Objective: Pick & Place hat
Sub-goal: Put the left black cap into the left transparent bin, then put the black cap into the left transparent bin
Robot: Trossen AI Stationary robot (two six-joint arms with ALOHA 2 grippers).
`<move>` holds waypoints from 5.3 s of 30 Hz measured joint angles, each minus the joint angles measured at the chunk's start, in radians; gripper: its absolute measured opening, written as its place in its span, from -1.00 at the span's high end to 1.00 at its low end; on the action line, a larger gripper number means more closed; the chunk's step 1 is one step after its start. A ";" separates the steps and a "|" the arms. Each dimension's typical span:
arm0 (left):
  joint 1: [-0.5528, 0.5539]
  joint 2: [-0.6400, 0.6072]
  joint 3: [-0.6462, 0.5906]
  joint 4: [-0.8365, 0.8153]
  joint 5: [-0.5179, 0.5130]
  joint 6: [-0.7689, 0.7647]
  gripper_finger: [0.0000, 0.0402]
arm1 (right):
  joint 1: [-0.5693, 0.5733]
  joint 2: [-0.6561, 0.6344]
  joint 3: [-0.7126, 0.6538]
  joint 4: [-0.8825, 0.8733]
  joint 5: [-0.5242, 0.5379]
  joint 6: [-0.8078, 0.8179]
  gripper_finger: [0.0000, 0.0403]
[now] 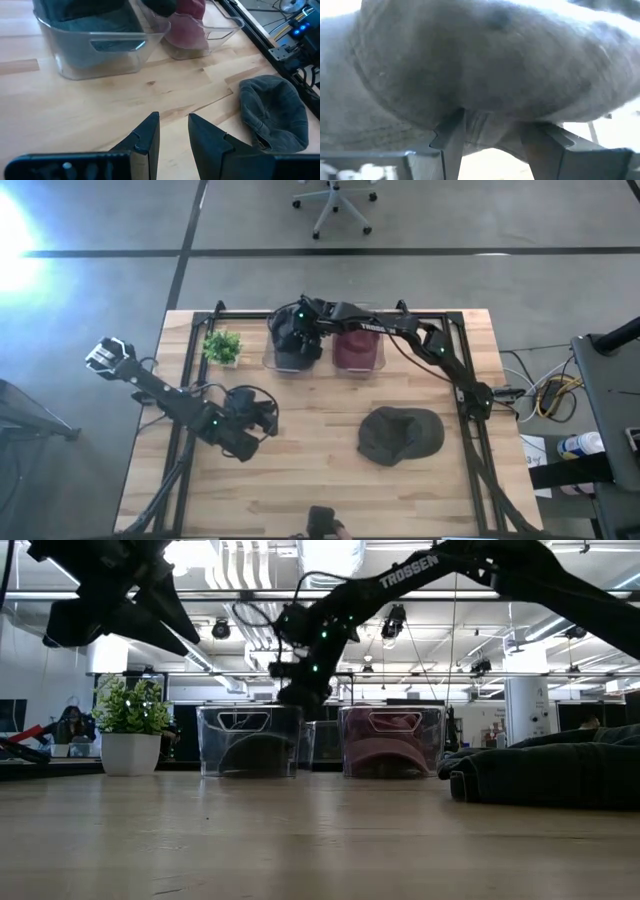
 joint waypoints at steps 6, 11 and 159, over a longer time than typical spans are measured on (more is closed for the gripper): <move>0.006 0.002 0.000 0.022 0.003 0.004 0.52 | 0.000 0.018 0.015 -0.078 0.000 0.023 0.13; 0.025 -0.002 0.000 0.025 -0.003 0.029 0.52 | 0.000 0.012 0.024 -0.148 0.004 0.029 0.13; 0.324 0.779 0.477 0.578 0.904 1.061 0.52 | 0.615 -1.047 -1.880 1.180 -0.388 1.609 0.13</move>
